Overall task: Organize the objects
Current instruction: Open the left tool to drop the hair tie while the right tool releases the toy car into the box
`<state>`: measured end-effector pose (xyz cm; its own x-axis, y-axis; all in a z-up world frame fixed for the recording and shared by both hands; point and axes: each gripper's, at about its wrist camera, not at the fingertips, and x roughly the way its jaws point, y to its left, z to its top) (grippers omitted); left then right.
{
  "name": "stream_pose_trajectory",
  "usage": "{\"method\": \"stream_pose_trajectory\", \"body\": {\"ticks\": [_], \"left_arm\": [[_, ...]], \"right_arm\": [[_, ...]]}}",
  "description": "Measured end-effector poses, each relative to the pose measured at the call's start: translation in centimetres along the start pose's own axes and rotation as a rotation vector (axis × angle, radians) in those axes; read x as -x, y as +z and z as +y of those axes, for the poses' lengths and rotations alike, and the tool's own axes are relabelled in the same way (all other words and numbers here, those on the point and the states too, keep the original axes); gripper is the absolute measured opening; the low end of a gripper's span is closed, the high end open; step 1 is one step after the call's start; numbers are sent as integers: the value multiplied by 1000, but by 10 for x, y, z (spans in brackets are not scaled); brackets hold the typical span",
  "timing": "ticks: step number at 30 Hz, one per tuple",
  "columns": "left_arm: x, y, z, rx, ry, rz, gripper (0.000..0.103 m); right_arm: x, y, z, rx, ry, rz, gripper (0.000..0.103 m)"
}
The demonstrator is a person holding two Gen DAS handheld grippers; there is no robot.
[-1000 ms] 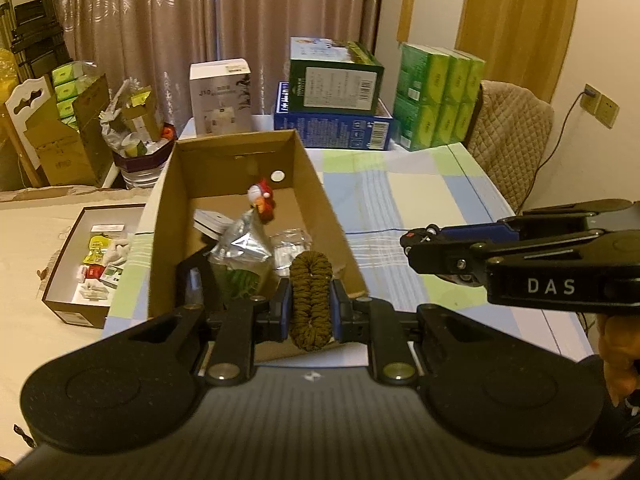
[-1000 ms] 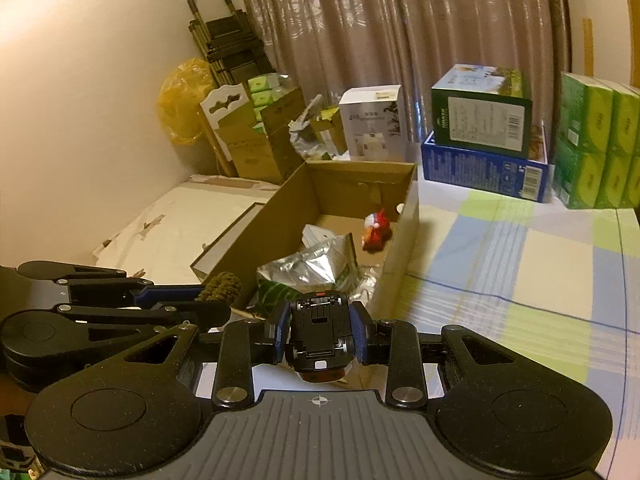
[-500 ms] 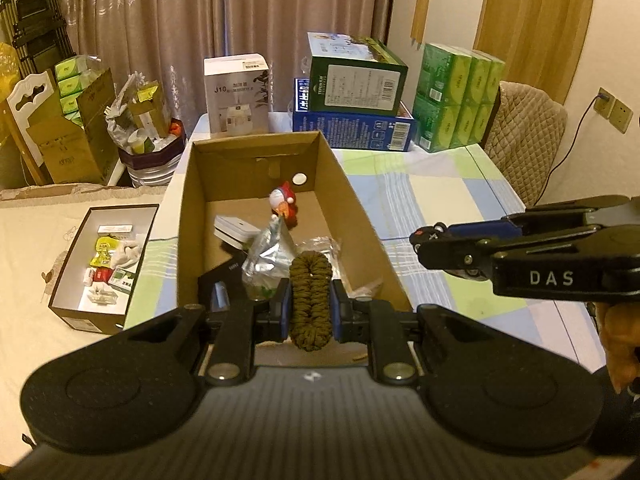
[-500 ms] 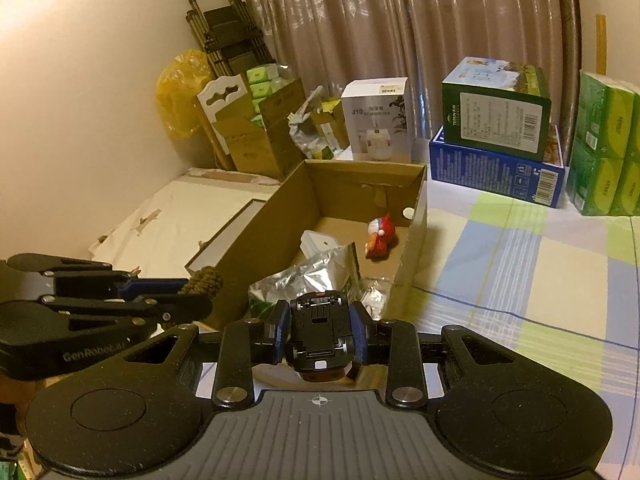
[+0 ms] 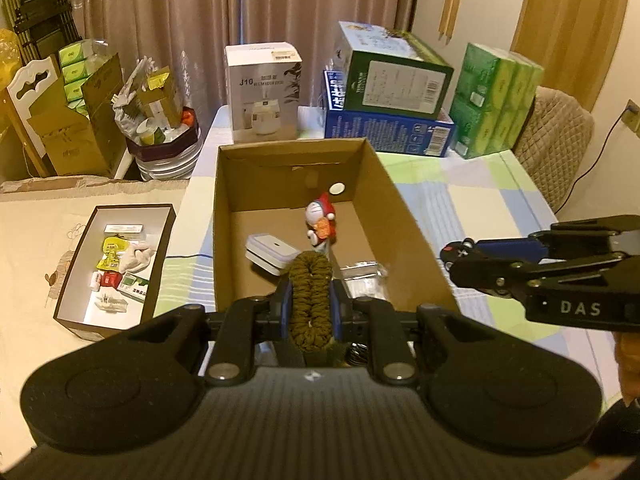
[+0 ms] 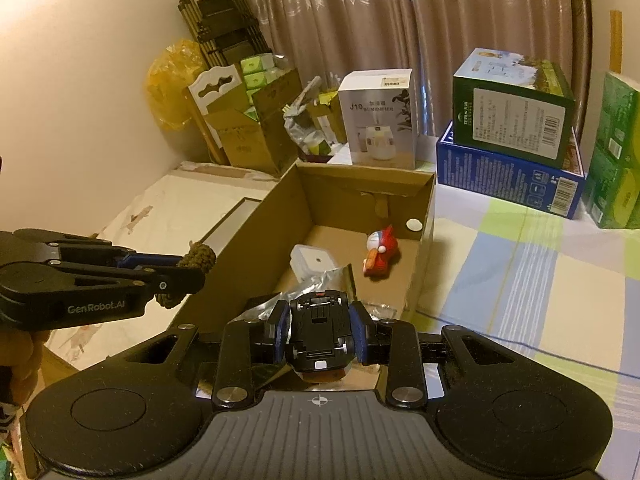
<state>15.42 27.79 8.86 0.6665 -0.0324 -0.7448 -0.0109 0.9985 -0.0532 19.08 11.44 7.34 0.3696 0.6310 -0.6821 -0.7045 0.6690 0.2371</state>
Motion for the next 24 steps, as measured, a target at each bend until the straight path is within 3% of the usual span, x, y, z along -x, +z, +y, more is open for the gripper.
{"method": "stream_pose_trajectory", "body": {"ticks": [21, 22, 24], "left_arm": [[-78, 27, 16, -4, -2, 57, 20], [-80, 27, 16, -2, -1, 60, 21], [-85, 27, 15, -4, 17, 62, 36]], "right_arm": [[-55, 14, -19, -4, -15, 42, 29], [-56, 14, -20, -5, -15, 42, 29], [-58, 14, -21, -8, -14, 43, 29]]}}
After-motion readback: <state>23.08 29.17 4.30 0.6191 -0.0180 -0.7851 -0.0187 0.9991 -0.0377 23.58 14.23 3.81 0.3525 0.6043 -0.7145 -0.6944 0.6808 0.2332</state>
